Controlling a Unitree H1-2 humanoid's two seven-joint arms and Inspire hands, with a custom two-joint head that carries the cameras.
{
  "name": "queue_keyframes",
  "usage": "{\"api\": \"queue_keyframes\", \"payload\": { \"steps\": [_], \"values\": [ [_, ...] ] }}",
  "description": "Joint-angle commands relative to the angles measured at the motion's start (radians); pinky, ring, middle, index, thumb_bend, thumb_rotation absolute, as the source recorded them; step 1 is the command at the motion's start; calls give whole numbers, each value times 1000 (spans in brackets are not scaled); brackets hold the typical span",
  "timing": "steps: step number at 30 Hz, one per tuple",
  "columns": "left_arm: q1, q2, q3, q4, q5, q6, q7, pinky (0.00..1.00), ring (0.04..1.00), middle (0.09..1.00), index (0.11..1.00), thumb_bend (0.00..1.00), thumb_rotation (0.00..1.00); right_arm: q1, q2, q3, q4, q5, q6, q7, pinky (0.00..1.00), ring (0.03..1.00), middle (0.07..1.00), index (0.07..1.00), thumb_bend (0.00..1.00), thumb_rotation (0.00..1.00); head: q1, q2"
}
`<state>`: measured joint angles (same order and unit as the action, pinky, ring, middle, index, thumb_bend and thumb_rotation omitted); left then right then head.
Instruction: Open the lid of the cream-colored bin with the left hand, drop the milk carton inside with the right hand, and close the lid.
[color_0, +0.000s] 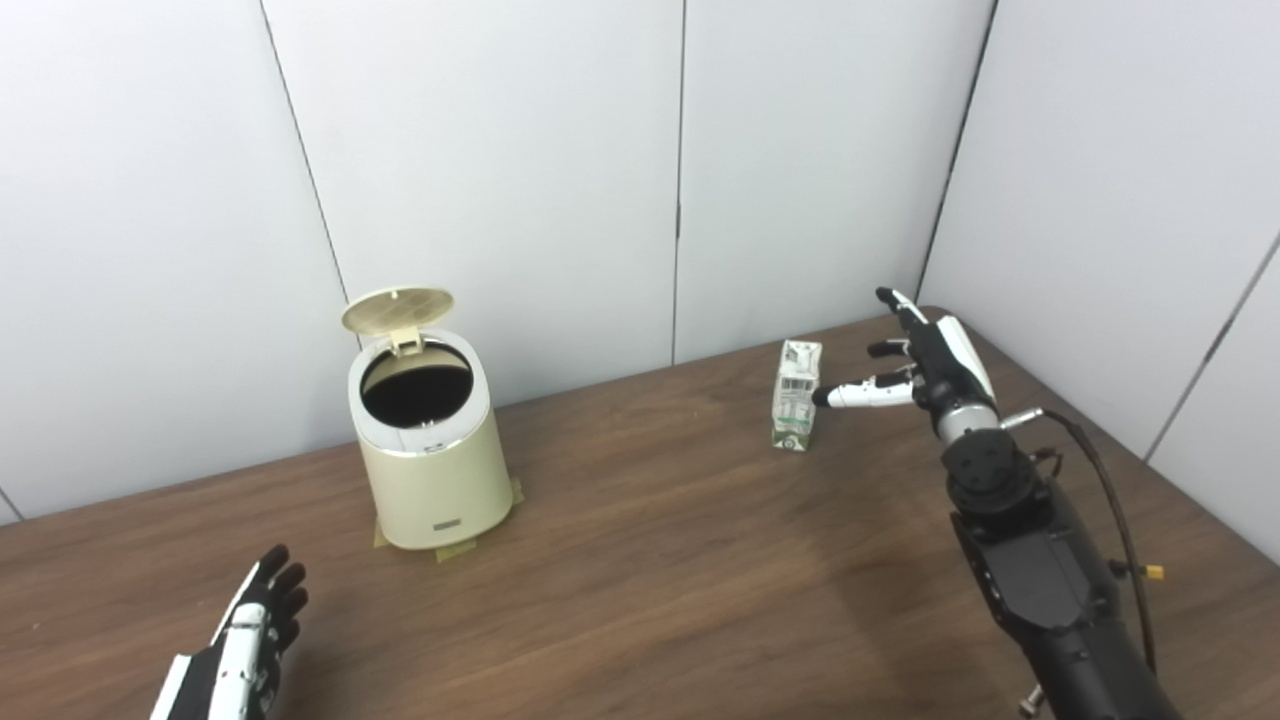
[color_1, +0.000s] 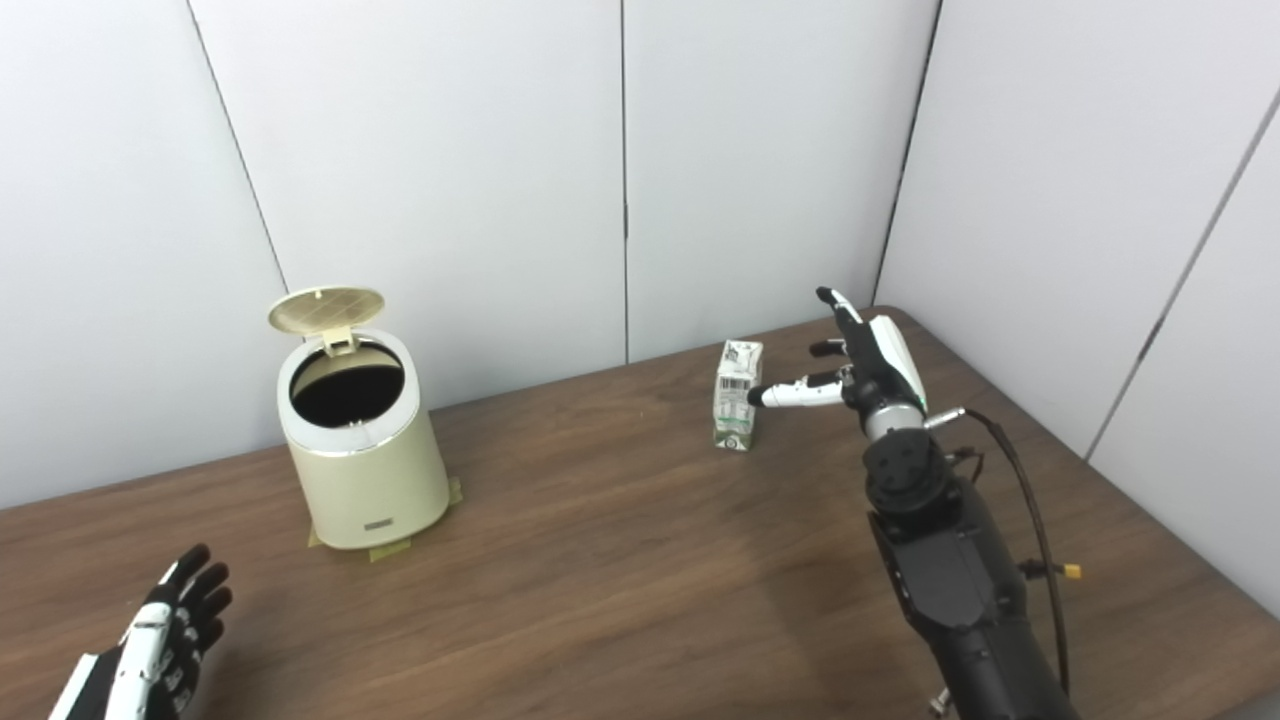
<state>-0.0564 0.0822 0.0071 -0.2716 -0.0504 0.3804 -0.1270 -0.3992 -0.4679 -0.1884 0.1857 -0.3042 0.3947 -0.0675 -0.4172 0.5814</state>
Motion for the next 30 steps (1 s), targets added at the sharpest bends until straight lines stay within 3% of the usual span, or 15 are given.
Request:
{"api": "queue_keyframes", "payload": {
  "steps": [1, 12, 15, 18, 22, 25, 30],
  "values": [
    [-26, 7, 3, -20, -8, -18, 2, 1000, 967, 955, 973, 260, 1000, -64, -34, 14, -7, -25, 7, -10, 525, 825, 939, 923, 942, 153, 0, 0],
    [-23, -9, 14, -33, -33, -9, 5, 1000, 973, 955, 967, 282, 1000, -125, -3, 57, 76, 19, -31, -10, 832, 908, 924, 893, 935, 85, 17, 5],
    [-21, -12, 15, -38, -34, -6, 10, 1000, 970, 950, 963, 304, 1000, -131, 3, 72, 93, 10, -30, -20, 782, 891, 919, 897, 943, 98, 18, 6],
    [-21, -14, 19, -39, -41, -2, 11, 1000, 969, 949, 957, 311, 1000, -131, 11, 86, 88, -1, -17, -30, 582, 760, 875, 883, 932, 90, 19, 9],
    [-24, -16, 25, -42, -62, 17, 6, 1000, 978, 959, 963, 337, 1000, -128, 15, 95, 94, -2, -42, -41, 625, 721, 804, 829, 913, 54, 19, 10],
    [-25, -16, 25, -44, -70, 21, 5, 1000, 979, 963, 971, 338, 1000, -124, 14, 95, 110, 5, -77, -48, 703, 763, 793, 788, 912, 39, 18, 10],
    [-26, -15, 26, -46, -77, 24, 7, 1000, 979, 961, 967, 346, 1000, -125, 11, 92, 154, 8, -114, -67, 645, 696, 721, 711, 912, 17, 18, 15]
  ]
}}
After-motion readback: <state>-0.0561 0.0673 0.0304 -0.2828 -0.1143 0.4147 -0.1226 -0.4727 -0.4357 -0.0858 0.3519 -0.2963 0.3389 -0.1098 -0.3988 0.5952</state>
